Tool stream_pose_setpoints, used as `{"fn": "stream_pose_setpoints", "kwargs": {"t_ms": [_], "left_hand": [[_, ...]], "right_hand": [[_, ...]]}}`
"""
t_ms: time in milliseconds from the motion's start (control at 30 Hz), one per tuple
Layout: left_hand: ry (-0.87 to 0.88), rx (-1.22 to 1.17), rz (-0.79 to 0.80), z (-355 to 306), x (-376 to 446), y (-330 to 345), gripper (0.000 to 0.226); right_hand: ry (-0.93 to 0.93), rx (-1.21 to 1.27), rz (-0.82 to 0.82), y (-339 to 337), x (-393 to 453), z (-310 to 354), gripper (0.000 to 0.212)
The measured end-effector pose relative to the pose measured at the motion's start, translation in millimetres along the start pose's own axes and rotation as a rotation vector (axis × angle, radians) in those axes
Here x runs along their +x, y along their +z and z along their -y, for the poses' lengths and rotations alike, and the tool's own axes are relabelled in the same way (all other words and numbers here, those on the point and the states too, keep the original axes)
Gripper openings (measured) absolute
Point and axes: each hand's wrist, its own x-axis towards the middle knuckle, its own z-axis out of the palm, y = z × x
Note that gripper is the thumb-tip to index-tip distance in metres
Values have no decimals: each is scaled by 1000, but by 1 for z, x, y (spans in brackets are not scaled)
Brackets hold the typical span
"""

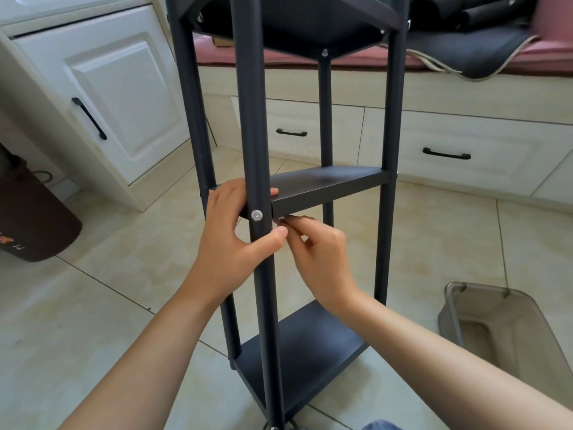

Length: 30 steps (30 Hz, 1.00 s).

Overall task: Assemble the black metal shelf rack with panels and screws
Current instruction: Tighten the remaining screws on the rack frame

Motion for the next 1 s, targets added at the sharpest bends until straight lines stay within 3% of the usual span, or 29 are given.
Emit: {"fn": "stream_pose_setpoints", "kwargs": {"t_ms": [300,500,1000], "left_hand": [[-162,-140,74,24,-10,-8,48],[-266,-221,41,45,-41,12,52],[-209,-203,80,49,-36,10,51]], "right_hand": [[-45,-138,74,-30,-12,7,12],[-61,-226,163,-29,-29,0,9],[42,-135,-24,-16,-60,-9,15]]}}
